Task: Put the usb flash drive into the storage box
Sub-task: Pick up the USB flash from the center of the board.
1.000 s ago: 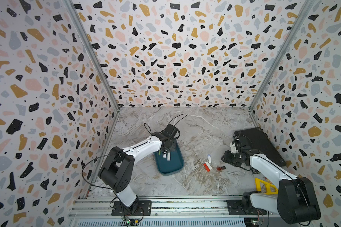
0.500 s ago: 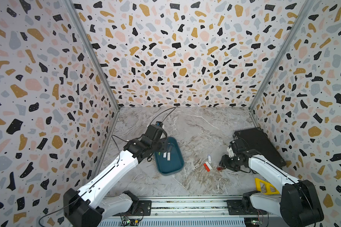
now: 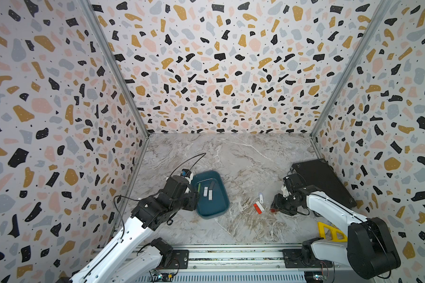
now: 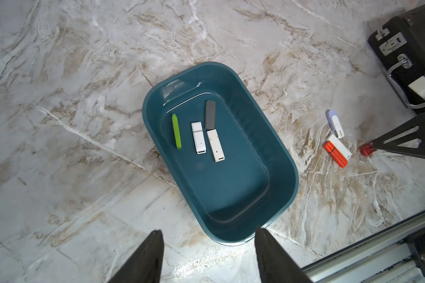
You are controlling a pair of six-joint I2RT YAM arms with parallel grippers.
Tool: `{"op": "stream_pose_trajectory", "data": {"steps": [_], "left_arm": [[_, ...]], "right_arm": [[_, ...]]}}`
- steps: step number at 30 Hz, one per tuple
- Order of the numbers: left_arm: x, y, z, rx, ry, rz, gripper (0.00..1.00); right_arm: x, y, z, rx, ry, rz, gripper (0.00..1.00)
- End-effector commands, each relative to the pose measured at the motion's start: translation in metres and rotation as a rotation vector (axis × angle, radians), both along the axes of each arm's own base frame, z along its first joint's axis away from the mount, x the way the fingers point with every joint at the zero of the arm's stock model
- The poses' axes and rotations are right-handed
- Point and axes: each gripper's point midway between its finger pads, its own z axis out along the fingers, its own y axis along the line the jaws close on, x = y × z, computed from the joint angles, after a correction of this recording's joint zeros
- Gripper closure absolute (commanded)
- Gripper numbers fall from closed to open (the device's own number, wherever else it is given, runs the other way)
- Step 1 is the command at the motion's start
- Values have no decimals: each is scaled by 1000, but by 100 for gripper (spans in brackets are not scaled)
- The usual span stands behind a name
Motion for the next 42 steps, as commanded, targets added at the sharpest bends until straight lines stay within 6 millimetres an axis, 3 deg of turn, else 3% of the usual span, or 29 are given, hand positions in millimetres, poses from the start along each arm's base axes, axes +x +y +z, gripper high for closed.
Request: {"op": "stream_pose_trajectory", "data": {"steps": [1, 7, 18, 31, 34, 38, 42], "left_arm": [[0, -2, 1, -7, -22, -16, 36], [-1, -4, 1, -9, -13, -28, 35], [-4, -5, 1, -3, -23, -36, 34], [-4, -4, 0, 3, -22, -31, 34], [-3, -4, -1, 7, -18, -32, 33], [-3, -4, -2, 11, -16, -29, 33], [-2, -2, 0, 17, -23, -19, 33]], "right_arm": [[-8, -3, -3, -17, 26, -22, 42], [-9, -3, -7, -22, 39, -34, 42], [9, 2, -24, -72, 64, -21, 47], [-8, 2, -41, -192, 119, 136, 68], [-9, 3, -43, -199, 117, 154, 77], [2, 6, -26, -202, 65, 171, 86], [21, 19, 21, -170, -58, 204, 88]]}}
